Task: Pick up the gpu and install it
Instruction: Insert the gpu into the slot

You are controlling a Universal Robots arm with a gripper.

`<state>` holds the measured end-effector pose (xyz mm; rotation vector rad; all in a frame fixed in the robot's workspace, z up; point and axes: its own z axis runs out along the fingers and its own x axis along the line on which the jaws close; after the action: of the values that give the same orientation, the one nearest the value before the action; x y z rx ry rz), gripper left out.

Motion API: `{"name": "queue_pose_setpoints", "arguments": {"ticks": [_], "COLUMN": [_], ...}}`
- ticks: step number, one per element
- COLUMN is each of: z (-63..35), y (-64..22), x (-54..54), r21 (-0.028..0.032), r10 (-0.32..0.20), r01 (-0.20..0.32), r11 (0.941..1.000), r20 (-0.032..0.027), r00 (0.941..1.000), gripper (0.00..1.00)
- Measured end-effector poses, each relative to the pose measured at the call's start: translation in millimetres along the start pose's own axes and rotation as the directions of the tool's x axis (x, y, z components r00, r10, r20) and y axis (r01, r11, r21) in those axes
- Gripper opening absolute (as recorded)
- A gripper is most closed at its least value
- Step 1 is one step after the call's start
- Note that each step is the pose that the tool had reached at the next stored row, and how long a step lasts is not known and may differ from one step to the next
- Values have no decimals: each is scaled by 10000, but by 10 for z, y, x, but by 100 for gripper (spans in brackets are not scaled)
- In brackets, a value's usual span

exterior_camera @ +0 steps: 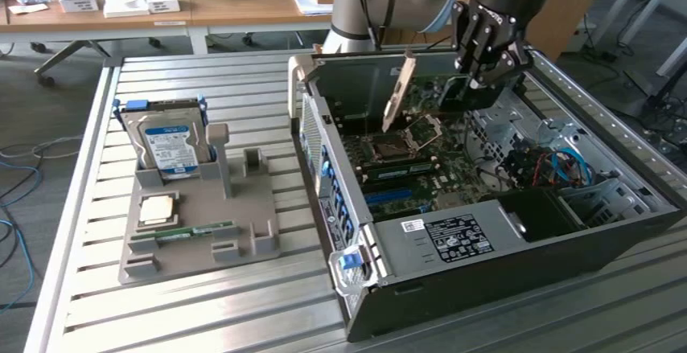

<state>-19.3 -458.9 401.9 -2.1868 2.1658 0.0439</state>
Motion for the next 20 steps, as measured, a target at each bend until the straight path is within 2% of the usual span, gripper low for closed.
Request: {"name": "queue_pose_setpoints", "arguments": {"ticks": [6,11,15,20], "z": [82,91,147,238], "y": [4,4,13,18], "x": [5,6,9,15], "r21": [27,28,78,112], "r10": [-91,-98,-101,-104], "r01": [91,98,101,104], "r11": [10000,9999,9999,9999], "r20": [1,-3,-3,-3], "r00": [10000,10000,9999,9999], "gripper": [27,27,27,27]}}
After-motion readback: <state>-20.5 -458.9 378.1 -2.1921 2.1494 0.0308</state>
